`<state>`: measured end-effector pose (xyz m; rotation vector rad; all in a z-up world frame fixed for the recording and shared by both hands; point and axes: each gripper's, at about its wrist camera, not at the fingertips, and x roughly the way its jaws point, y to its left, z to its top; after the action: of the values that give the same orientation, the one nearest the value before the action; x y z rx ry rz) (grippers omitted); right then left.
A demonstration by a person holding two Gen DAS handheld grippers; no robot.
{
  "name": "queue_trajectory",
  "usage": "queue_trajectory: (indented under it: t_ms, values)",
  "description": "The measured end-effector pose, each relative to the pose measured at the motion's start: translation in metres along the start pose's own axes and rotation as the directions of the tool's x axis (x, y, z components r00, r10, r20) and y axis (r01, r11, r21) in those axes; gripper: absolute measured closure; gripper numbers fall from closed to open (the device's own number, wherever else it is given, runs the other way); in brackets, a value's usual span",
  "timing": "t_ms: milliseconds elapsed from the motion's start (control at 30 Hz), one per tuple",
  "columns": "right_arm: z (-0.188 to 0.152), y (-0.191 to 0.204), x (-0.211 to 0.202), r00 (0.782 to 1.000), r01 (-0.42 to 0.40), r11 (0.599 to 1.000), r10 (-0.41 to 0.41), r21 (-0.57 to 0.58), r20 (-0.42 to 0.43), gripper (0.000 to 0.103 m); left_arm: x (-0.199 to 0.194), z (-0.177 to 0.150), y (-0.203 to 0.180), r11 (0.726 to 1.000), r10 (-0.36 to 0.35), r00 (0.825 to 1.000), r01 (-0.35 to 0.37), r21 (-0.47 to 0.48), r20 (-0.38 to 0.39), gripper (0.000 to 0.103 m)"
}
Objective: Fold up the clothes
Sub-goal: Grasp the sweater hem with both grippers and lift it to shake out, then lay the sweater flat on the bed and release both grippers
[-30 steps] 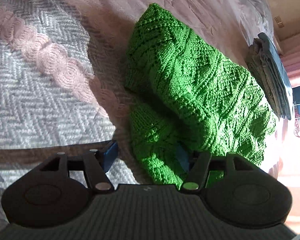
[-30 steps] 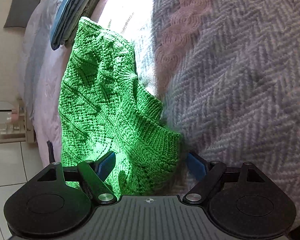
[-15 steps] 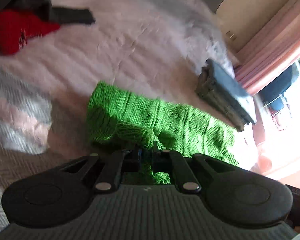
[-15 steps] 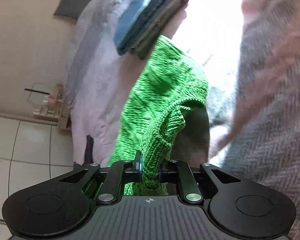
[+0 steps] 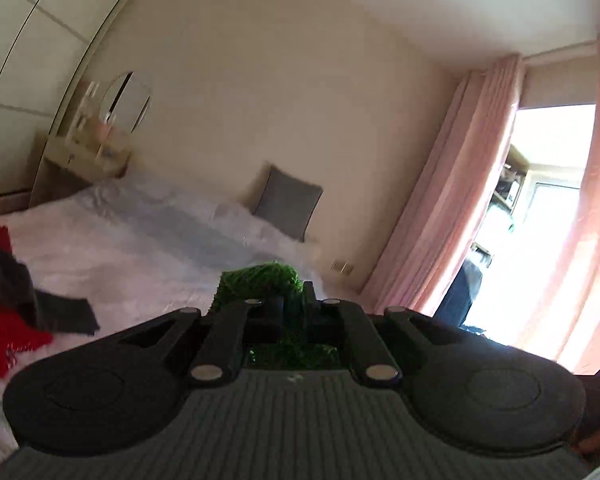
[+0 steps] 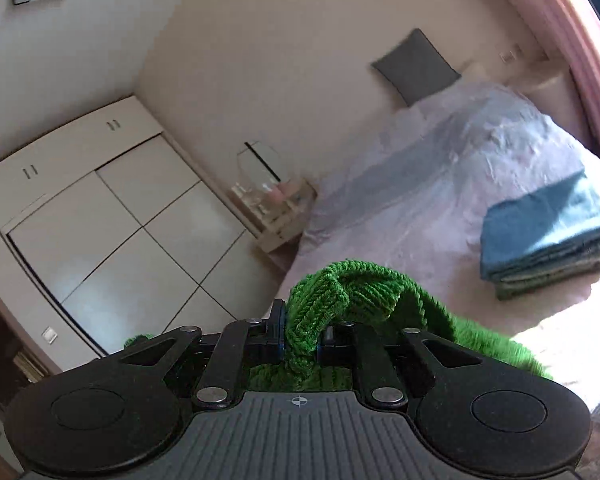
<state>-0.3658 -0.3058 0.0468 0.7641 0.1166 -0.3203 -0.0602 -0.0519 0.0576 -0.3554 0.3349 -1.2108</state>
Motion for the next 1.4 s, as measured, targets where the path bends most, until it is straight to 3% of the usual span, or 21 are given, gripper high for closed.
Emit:
queue_trajectory:
  t_ms: [133, 267, 367, 433, 467, 500, 533, 567, 633, 733, 800, 900, 1067, 1100, 1200, 1267, 1400]
  values:
    - [0.018, 0.032, -0.020, 0.997, -0.055, 0.997, 0.057, -0.060, 0.044, 0.091, -0.017, 0.038, -0.031, 0.996, -0.066, 0.993, 0.059, 0.067, 0.098, 0.098]
    - [0.037, 0.041, -0.012, 0.995, -0.053, 0.997, 0.057, -0.048, 0.086, 0.091, 0.006, 0.059, -0.046, 0.992, -0.087, 0.990, 0.077, 0.096, 0.109, 0.098]
    - [0.053, 0.027, 0.015, 0.996, 0.013, 1.000, -0.013, 0.005, 0.092, 0.091, 0.061, 0.060, -0.034, 0.997, -0.055, 0.998, 0.053, 0.064, 0.033, 0.098]
    - [0.065, 0.002, 0.045, 0.994, 0.080, 0.994, -0.085, 0.073, 0.064, 0.088, 0.123, 0.047, -0.010, 1.000, 0.010, 0.995, -0.009, 0.018, -0.102, 0.093]
    - [0.071, -0.014, 0.065, 0.991, 0.125, 0.987, -0.128, 0.102, 0.029, 0.065, 0.154, 0.041, 0.002, 0.999, 0.041, 0.985, -0.042, -0.002, -0.170, 0.090]
    - [0.075, -0.030, 0.086, 0.982, 0.188, 0.974, -0.188, 0.128, -0.013, 0.047, 0.184, 0.033, 0.015, 0.996, 0.074, 0.966, -0.081, -0.022, -0.247, 0.089]
    - [0.077, -0.044, 0.102, 0.964, 0.267, 0.953, -0.262, 0.144, -0.053, 0.015, 0.210, 0.021, 0.032, 0.989, 0.117, 0.929, -0.141, -0.045, -0.352, 0.085]
    - [0.076, -0.056, 0.111, 0.942, 0.335, 0.930, -0.326, 0.148, -0.083, 0.013, 0.232, 0.009, 0.047, 0.978, 0.157, 0.881, -0.202, -0.054, -0.446, 0.085]
    - [0.068, -0.076, 0.119, 0.913, 0.405, 0.900, -0.389, 0.161, -0.124, 0.013, 0.252, -0.017, 0.072, 0.953, 0.245, 0.793, -0.304, -0.014, -0.558, 0.079]
    - [0.039, -0.107, 0.106, 0.902, 0.424, 0.886, -0.394, 0.187, -0.176, 0.013, 0.242, -0.054, 0.095, 0.938, 0.301, 0.732, -0.342, 0.051, -0.612, 0.068]
    - [0.011, -0.126, 0.088, 0.870, 0.479, 0.859, -0.437, 0.180, -0.230, 0.013, 0.219, -0.082, 0.113, 0.919, 0.345, 0.674, -0.384, 0.090, -0.653, 0.068]
    - [-0.035, -0.149, 0.063, 0.795, 0.578, 0.803, -0.513, 0.144, -0.323, 0.013, 0.173, -0.128, 0.127, 0.899, 0.351, 0.582, -0.429, 0.089, -0.734, 0.068]
    - [-0.101, -0.159, 0.037, 0.681, 0.649, 0.759, -0.553, 0.046, -0.481, 0.013, 0.112, -0.187, 0.122, 0.864, 0.379, 0.422, -0.479, 0.152, -0.823, 0.068]
    - [-0.111, -0.157, 0.038, 0.657, 0.653, 0.758, -0.558, 0.013, -0.507, 0.013, 0.107, -0.193, 0.116, 0.862, 0.385, 0.405, -0.478, 0.167, -0.829, 0.068]
    - [-0.132, -0.149, 0.041, 0.617, 0.637, 0.768, -0.559, -0.067, -0.554, 0.013, 0.094, -0.200, 0.097, 0.866, 0.390, 0.386, -0.462, 0.191, -0.836, 0.068]
    - [-0.136, -0.138, 0.042, 0.621, 0.612, 0.786, -0.550, -0.093, -0.558, 0.013, 0.093, -0.193, 0.084, 0.872, 0.397, 0.412, -0.448, 0.197, -0.820, 0.068]
    - [-0.132, -0.118, 0.039, 0.662, 0.557, 0.821, -0.530, -0.126, -0.531, 0.013, 0.088, -0.177, 0.062, 0.873, 0.442, 0.461, -0.420, 0.250, -0.770, 0.065]
